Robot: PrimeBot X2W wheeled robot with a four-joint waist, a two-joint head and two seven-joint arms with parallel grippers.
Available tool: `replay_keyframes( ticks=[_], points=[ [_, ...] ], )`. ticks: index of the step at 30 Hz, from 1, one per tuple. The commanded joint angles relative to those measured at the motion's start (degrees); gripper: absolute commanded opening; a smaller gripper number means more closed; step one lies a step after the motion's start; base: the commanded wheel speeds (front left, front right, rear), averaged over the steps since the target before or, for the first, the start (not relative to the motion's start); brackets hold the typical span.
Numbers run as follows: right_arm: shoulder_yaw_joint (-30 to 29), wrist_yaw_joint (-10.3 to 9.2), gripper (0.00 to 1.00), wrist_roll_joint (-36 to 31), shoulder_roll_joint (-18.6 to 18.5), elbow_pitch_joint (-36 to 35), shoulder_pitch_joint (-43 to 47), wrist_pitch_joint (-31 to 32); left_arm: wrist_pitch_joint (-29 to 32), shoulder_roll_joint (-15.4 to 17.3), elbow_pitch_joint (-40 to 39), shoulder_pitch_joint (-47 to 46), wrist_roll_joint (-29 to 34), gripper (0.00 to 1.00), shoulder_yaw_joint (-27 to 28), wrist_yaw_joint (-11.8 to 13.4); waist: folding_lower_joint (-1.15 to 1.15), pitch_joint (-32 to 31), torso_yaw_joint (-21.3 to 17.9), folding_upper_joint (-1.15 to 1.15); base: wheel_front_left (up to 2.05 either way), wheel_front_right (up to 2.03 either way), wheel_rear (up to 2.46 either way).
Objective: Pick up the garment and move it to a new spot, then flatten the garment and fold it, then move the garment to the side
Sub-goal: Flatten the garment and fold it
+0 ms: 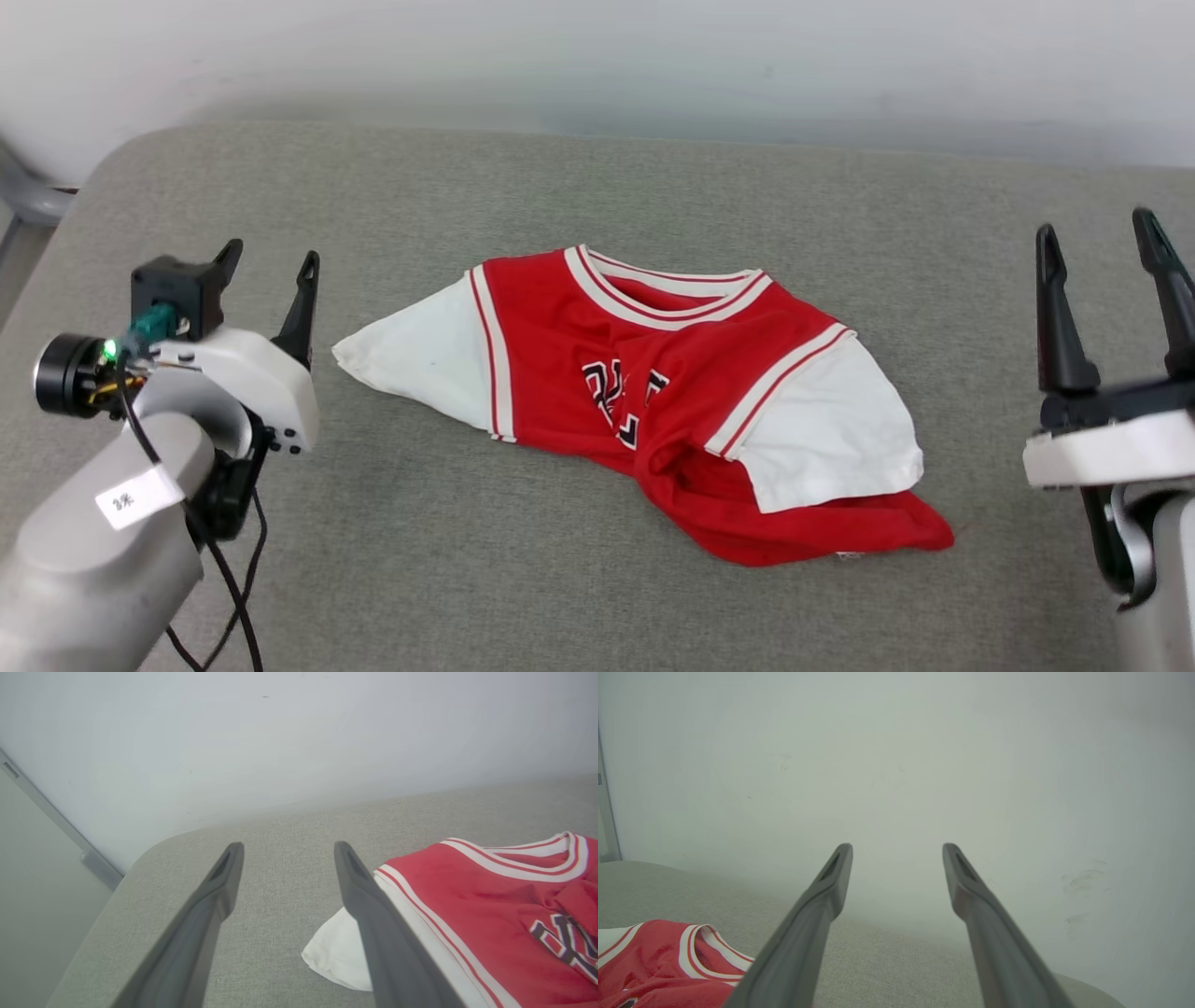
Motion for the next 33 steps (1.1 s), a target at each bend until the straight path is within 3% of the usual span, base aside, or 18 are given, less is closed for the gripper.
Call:
replay_keyframes(
  ticks=[1, 2, 6, 14, 17, 24, 28, 33],
  points=[
    [1.54, -0.06, 1.00, 1.54, -2.12, 1.78, -3.12, -0.07, -0.30, 0.11, -2.99, 3.73, 2.64, 1.00, 3.08, 1.86, 0.00, -0.25, 1.12, 0.00, 0.00, 0.00, 0.00],
    [1.54, -0.06, 1.00, 1.54, -2.12, 1.78, -3.12, -0.07, -0.30, 0.11, -2.99, 3.73, 2.64, 1.00, 3.08, 1.86, 0.00, -0.25, 1.12, 0.00, 0.00, 0.00, 0.00],
    [8.32, -0.06, 1.00, 5.52, -8.66, 4.78, -8.50, 6.31, -0.32, -1.02, -10.90, 10.20, 10.21, 1.00, 11.13, 5.82, 0.00, -0.07, 2.60, 0.00, 0.00, 0.00, 0.00],
    [27.70, -0.06, 1.00, 18.55, -21.59, 7.29, -18.20, 30.99, -0.27, -5.95, -21.63, 21.99, 22.98, 1.00, 23.44, 8.98, 0.00, 1.66, 5.58, 0.00, 0.00, 0.00, 0.00],
    [34.99, -0.07, 1.00, 23.17, -26.31, 7.34, -21.81, 40.28, -0.28, -8.30, -23.44, 25.06, 26.34, 1.00, 26.34, 8.21, 0.00, 2.74, 6.77, 0.00, 0.00, 0.00, 0.00],
    [47.13, -0.06, 1.00, 31.73, -32.76, 9.50, -28.90, 57.72, -0.28, -14.22, -25.58, 28.15, 32.69, 1.00, 31.71, 5.19, 0.00, 6.77, 9.62, 0.00, 0.00, 0.00, 0.00],
    [51.69, -0.07, 1.00, 33.41, -34.48, 12.09, -32.60, 61.81, -0.28, -18.06, -26.58, 28.62, 35.95, 1.00, 34.29, 3.41, 0.00, 9.36, 11.28, 0.00, 0.00, 0.00, 0.00],
    [55.79, -0.06, 1.00, 34.62, -33.77, 16.52, -35.30, 62.74, -0.28, -22.29, -27.01, 29.24, 38.80, 1.00, 37.30, 0.68, 0.00, 11.89, 12.77, 0.00, 0.00, 0.00, 0.00]
  ],
)
